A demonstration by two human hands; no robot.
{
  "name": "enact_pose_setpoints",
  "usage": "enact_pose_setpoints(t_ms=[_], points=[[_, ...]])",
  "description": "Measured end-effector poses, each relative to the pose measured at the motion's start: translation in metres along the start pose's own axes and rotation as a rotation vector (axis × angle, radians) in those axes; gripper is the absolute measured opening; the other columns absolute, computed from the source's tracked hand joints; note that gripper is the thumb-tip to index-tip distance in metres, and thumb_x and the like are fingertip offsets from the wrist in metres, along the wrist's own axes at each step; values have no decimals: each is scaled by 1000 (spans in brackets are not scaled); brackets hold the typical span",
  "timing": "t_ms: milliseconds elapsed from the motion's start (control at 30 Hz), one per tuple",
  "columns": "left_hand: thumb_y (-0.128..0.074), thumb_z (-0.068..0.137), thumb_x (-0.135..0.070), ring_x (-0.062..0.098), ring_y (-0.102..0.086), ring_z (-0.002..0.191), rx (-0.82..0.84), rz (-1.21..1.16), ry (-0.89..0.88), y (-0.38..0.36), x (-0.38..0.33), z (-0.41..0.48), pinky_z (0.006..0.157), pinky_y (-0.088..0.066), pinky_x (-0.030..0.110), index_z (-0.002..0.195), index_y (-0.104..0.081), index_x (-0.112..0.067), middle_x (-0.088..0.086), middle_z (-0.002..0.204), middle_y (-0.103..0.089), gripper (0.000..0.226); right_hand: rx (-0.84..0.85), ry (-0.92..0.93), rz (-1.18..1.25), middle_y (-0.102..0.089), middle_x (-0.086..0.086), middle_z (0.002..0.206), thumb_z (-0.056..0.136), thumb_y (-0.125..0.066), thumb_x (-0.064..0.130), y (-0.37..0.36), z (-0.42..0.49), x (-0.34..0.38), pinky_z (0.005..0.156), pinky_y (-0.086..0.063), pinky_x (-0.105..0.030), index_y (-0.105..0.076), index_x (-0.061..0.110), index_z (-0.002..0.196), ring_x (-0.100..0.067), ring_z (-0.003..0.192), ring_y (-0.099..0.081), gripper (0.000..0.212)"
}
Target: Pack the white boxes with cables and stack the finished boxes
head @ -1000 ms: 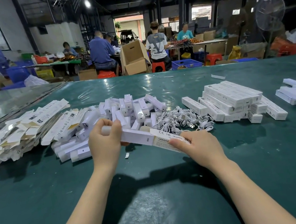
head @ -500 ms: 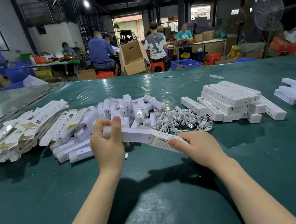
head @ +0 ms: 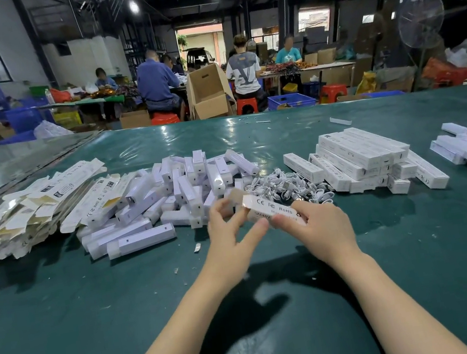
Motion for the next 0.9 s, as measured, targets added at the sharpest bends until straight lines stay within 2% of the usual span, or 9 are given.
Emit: enact_pose_setpoints(t_ms=[67, 167, 267, 367, 433, 533, 600, 767, 900], points=[[-52, 93, -20, 1, -32, 120, 39, -115, 66, -3, -1, -1, 105, -29, 21, 105, -56, -30, -4, 130, -28, 16, 0, -2, -13, -35, 5, 44, 63, -34, 77, 1, 0, -5, 47, -24, -28, -30, 19, 51, -7, 47, -35, 60], [-53, 91, -5, -7, -48, 91, -260, -197, -12, 6, -5, 9, 84, -40, 14, 85, -60, -26, 3, 112, -46, 23, -98, -95, -28, -42, 4, 49, 62, -31, 80, 7, 3, -16, 48, -26, -29, -35, 15, 56, -19, 54, -43, 65], [-50, 86, 4, 7, -49, 76, -453, 24, -19, 7, -1, 20, 76, -39, 21, 75, -63, -18, 8, 92, -55, 27, -280, -245, 24, -42, 5, 52, 79, -44, 70, 15, 5, -25, 47, -22, -29, -33, 15, 56, -30, 62, -43, 61], [-47, 80, 10, 21, -47, 94, -218, 398, -187, -27, 1, 34, 80, -30, 19, 84, -73, -8, 6, 100, -62, 32, -395, -287, 117, -39, 3, 51, 82, -44, 61, 19, 5, -26, 47, -20, -30, -29, 14, 55, -29, 59, -38, 56], [-44, 86, 3, 27, -44, 105, -24, 610, -290, -52, 5, 44, 89, -31, 24, 116, -63, -12, 2, 124, -57, 38, -374, -264, 114, -38, 3, 51, 83, -45, 59, 19, 5, -23, 49, -20, -34, -30, 14, 56, -29, 60, -37, 54], [-38, 94, -11, 31, -40, 114, 168, 941, -218, -75, 14, 61, 96, -34, 35, 137, -37, -15, 1, 141, -41, 44, -291, -211, 65, -40, 4, 54, 84, -49, 57, 13, 4, -20, 54, -23, -35, -31, 15, 57, -30, 63, -40, 53], [-38, 96, -17, 32, -42, 115, 203, 996, -126, -78, 15, 70, 95, -37, 37, 129, -48, -13, 6, 135, -47, 36, -255, -182, 44, -39, 4, 53, 83, -49, 58, 10, 5, -19, 52, -23, -34, -31, 16, 57, -29, 62, -41, 54], [-52, 93, -24, 22, -59, 85, 46, 596, -133, -53, 9, 62, 71, -39, 24, 95, -68, -10, 1, 82, -62, 22, -236, -174, 37, -49, -1, 60, 82, -47, 61, 7, 9, -22, 57, -31, -35, -42, 13, 63, -31, 67, -46, 52], [-49, 95, -14, 4, -59, 53, -292, -413, 176, 0, 13, 51, 58, -52, 18, 80, -63, -9, -1, 65, -62, 20, -179, -168, -3, -43, 5, 56, 80, -47, 63, 2, 11, -21, 52, -28, -33, -35, 16, 57, -29, 65, -45, 54]])
Point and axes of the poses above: each hand's wrist, its own z-axis towards the middle knuckle, its own y-axis out of the back of the hand, x = y × z, the point moved 3 cm from there along z, towards the middle knuckle
